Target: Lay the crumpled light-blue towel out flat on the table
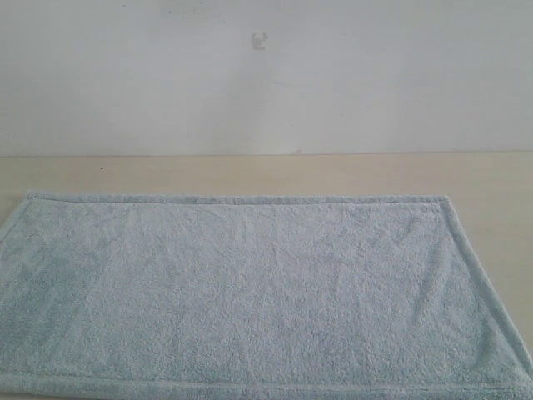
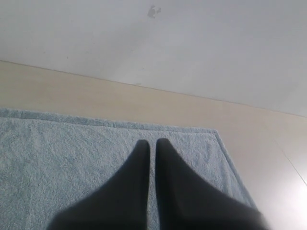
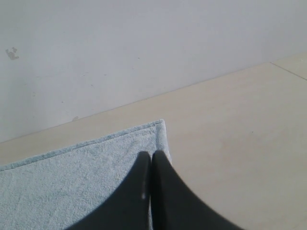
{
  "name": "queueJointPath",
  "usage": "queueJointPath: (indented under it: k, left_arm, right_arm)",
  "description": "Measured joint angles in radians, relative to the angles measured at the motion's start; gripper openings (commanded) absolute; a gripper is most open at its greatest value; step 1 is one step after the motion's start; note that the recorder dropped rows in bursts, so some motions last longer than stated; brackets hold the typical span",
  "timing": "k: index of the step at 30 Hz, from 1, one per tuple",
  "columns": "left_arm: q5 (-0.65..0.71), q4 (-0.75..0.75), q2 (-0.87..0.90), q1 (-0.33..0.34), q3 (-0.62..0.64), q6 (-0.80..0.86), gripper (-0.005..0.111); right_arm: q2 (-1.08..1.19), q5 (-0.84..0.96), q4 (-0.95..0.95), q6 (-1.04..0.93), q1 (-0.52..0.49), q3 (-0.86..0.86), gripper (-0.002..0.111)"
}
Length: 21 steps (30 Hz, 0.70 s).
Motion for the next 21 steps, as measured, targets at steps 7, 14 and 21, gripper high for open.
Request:
queueJointPath:
  k: [7,14,21]
  left_arm:
    - [-0.075,0.000,-0.157,0.000,0.112,0.000,0.004]
    - [-0.094,0.215,-0.422,-0.047,0.319,0.000,0.004]
    - [-0.092,0.562,-0.562,-0.132,0.408,0.018,0.004]
  right_arm:
    - [0.000,0.000,0.000,0.000,0.000,0.000,0.000]
    - [0.000,0.000,0.000,0.000,0.000,0.000,0.000]
    - [0.000,0.002,0.000,0.000,0.000,0.000,0.000]
